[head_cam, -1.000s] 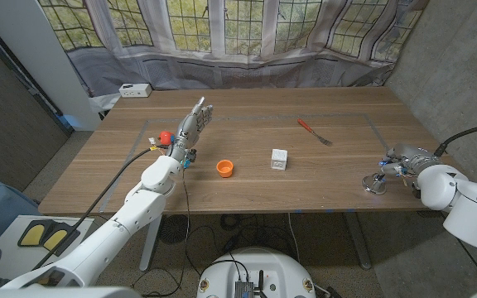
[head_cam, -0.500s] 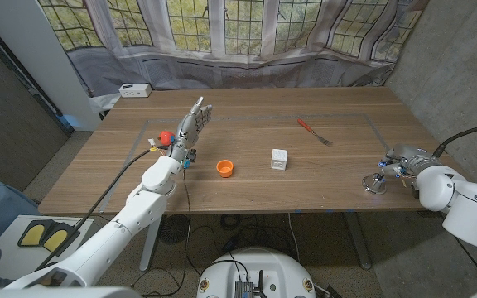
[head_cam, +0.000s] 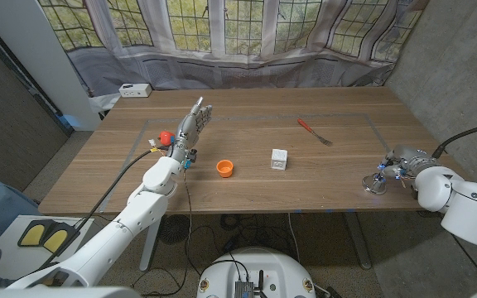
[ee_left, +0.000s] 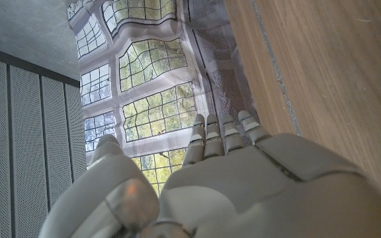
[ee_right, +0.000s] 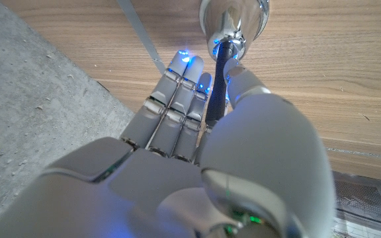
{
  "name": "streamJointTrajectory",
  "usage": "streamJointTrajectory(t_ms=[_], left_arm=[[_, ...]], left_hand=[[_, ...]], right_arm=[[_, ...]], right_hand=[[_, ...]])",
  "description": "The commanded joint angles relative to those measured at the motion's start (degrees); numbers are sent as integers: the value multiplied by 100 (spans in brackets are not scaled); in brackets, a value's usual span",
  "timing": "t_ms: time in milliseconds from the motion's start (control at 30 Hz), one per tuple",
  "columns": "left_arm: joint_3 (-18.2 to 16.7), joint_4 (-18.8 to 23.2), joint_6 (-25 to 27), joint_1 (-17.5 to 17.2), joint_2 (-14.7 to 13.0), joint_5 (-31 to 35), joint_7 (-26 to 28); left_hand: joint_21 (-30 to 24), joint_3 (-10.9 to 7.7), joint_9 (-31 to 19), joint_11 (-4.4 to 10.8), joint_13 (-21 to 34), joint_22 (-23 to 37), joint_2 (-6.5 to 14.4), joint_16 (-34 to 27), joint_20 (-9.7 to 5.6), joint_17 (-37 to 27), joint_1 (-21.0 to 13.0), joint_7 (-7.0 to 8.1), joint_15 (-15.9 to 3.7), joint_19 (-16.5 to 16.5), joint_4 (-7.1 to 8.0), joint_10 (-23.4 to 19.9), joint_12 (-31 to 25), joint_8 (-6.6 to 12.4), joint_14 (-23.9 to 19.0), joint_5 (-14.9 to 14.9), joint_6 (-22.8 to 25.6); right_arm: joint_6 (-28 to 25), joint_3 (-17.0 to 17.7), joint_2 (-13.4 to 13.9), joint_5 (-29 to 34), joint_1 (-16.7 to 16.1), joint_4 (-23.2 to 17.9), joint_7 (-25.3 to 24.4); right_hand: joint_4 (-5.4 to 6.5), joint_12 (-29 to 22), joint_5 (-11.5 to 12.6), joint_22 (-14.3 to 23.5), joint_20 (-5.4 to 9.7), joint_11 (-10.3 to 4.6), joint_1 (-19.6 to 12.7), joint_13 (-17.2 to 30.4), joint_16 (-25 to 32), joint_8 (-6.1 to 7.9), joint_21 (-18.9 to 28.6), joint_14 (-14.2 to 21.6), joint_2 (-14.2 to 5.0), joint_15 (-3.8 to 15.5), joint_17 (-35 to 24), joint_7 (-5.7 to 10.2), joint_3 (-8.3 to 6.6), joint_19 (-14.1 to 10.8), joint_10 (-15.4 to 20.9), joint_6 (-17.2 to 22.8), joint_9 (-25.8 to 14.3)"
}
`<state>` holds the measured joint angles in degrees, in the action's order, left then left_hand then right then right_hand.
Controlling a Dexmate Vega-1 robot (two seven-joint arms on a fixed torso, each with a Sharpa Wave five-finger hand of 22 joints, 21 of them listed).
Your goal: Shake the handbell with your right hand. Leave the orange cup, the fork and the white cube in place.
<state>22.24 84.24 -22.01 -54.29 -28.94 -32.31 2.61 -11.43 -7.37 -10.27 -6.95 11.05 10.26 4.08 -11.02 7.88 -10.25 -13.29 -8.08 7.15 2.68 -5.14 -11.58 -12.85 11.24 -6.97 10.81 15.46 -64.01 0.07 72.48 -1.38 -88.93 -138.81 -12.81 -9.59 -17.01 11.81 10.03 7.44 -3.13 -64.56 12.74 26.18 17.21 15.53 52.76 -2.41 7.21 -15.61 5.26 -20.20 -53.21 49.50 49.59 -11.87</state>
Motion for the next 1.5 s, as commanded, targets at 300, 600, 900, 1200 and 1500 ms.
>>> streamJointTrajectory(t_ms=[300,600,900,1200,1500], left_arm=[[-3,58,53,-33,-10,-5,50],[-3,51,45,-31,1,-13,46],[6,-5,30,-1,30,-27,23],[17,-95,23,42,61,-34,7],[14,-172,-21,83,93,-52,-25]], left_hand=[[-20,-13,-8,12,26,10,71,-12,44,-9,-8,-19,12,44,-17,-38,-2,6,-56,-9,60],[-19,-15,-8,2,26,10,72,-10,46,-9,-7,-16,6,45,-19,-45,0,3,-61,-10,66],[-17,-17,-8,9,27,10,73,-10,46,-9,-6,-10,4,45,-21,-61,-2,1,-73,-10,78],[-15,-19,-8,7,27,10,75,-8,42,-10,-4,-12,-5,48,-23,-59,4,-1,-80,-10,88],[-14,-21,-9,1,27,10,76,-4,44,-10,-2,-11,-1,49,-24,-61,9,-5,-83,-10,91]], right_arm=[[-21,-443,-64,-265,354,130,-633],[-73,-389,-40,-430,344,134,-712],[-67,-177,53,-672,288,92,-605],[118,275,-29,-656,-58,26,-644],[157,525,-65,-525,-192,-112,-547]], right_hand=[[20,-393,-65,81,152,-175,-500,224,211,326,258,870,-74,660,-174,170,207,-476,788,858,-91],[68,-663,-114,126,238,-93,-656,405,312,474,489,1493,-255,637,-393,25,255,-738,1315,1016,-225],[56,-705,-136,131,249,-89,-703,489,267,528,532,1566,-271,629,-444,-27,259,-725,1330,1079,-253],[36,-756,-147,130,221,-53,-766,573,221,539,577,1628,-274,631,-507,-81,259,-713,1366,1092,-245],[43,-778,-156,127,206,-22,-793,637,193,528,606,1692,-299,624,-563,-138,258,-684,1353,1062,-239]])
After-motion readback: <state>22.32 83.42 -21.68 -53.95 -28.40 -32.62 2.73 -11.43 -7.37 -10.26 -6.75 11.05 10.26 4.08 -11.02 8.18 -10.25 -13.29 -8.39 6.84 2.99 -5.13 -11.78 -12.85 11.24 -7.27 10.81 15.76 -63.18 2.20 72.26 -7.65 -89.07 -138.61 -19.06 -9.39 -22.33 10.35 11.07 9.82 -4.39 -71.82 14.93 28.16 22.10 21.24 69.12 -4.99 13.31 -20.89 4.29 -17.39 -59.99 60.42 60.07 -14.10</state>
